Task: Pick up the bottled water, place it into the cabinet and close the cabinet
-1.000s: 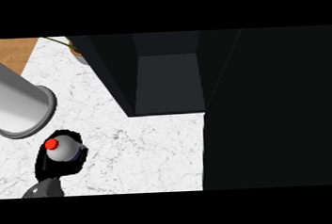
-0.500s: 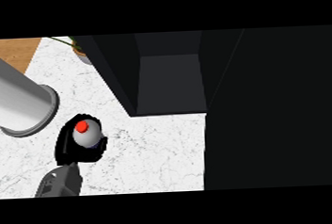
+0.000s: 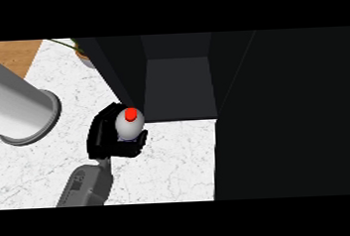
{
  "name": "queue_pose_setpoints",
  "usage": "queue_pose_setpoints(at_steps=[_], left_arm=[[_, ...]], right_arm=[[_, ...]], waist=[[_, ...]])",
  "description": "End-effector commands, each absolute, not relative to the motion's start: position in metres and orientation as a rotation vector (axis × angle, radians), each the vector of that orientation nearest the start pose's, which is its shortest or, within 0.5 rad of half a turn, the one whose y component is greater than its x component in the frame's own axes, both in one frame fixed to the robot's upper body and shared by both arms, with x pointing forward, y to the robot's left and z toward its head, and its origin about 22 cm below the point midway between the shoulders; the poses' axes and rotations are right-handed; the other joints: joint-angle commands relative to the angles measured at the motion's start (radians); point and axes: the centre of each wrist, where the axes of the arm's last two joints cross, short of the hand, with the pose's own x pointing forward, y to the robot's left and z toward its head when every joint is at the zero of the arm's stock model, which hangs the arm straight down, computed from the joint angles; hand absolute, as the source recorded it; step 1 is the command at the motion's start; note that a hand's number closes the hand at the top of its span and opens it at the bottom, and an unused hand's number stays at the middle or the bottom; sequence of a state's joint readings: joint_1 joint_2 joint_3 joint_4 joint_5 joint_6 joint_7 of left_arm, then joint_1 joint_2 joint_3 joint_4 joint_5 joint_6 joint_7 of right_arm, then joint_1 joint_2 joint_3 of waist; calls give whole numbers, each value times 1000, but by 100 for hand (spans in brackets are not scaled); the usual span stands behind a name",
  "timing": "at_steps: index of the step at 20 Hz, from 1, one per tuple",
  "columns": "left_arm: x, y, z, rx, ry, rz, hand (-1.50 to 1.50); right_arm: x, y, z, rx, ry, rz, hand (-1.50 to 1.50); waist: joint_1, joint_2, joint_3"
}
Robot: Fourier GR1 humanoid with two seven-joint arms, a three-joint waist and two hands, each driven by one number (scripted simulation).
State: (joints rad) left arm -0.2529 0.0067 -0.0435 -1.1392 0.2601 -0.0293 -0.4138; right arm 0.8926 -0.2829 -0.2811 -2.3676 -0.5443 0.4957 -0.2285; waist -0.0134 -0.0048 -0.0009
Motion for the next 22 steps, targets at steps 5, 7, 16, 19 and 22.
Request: queue_pose_setpoints(at_steps=[5, 7, 16, 19, 22], left_arm=[[302, 135, -13, -221, -1796, 104, 150], [313, 123, 7, -188, -1798, 103, 150], [352, 104, 21, 10, -1730, 34, 150], [355, 103, 17, 48, -1681, 51, 150], [366, 108, 23, 43, -1674, 49, 150]], right_arm=[[40, -318, 140, 212, -1903, 109, -150], [38, -305, 155, 235, -1915, 121, -150], [34, -311, 148, 276, -1906, 114, -150], [39, -306, 147, 260, -1936, 101, -150], [39, -313, 141, 277, -1913, 88, -150]], waist=[[-2, 5, 0], [-7, 6, -1], [-26, 9, -1], [-30, 13, -1], [-35, 16, -2]])
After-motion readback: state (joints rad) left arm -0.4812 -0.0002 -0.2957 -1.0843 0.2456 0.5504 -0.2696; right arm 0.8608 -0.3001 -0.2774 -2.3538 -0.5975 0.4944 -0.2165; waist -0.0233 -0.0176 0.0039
